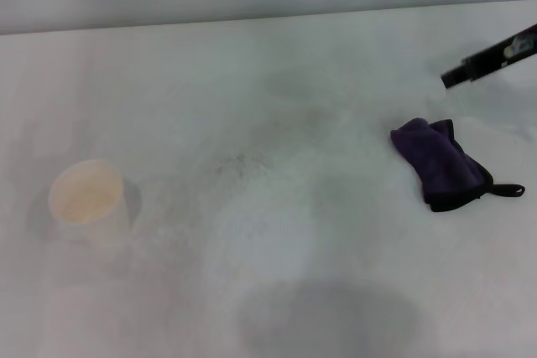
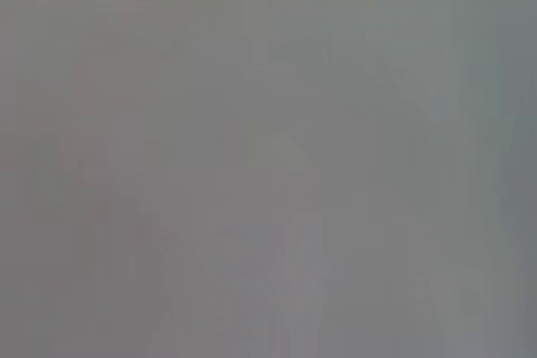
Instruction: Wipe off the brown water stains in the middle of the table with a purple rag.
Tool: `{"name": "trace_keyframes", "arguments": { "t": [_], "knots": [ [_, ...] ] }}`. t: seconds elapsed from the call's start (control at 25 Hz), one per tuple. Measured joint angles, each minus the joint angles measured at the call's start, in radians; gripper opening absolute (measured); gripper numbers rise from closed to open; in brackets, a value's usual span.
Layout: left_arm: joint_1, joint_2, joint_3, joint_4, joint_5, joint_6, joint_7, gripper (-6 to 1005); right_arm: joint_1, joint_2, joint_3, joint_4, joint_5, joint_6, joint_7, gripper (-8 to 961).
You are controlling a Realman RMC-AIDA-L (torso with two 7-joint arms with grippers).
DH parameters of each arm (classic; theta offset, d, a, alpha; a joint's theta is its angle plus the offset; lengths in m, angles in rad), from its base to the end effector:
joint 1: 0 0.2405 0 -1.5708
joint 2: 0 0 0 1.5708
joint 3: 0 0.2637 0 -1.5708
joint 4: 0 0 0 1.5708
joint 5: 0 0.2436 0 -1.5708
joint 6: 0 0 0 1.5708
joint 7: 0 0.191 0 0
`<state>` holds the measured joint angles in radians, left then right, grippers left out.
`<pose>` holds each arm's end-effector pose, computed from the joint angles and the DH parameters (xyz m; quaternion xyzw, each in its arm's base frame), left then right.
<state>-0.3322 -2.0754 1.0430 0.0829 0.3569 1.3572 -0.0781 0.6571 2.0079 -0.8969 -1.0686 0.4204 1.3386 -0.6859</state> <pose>-0.3938 0.3514 0.0210 -0.6591 -0.1497 -0.2534 0.6921 0.3007 0.4599 0.0499 -0.8259 0.4589 -0.0940 0.3137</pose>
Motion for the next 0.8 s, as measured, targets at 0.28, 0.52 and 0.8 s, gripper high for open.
{"name": "trace_keyframes", "arguments": {
  "t": [0.28,0.52,0.8],
  "knots": [
    [-0.002,-0.003,-0.006,0.000,-0.007,0.003,0.036,893,-0.087,-0.006,0.199,0.047,0.301,-0.143,-0.293,426],
    [-0.005,-0.005,-0.009,-0.003,-0.055,0.007,0.038,893,-0.160,-0.013,0.300,0.187,0.647,-0.288,-0.626,426],
    [-0.003,-0.012,-0.008,-0.009,-0.207,0.011,0.027,893,-0.182,-0.026,0.451,0.419,1.023,-0.363,-1.035,425]
  ]
}}
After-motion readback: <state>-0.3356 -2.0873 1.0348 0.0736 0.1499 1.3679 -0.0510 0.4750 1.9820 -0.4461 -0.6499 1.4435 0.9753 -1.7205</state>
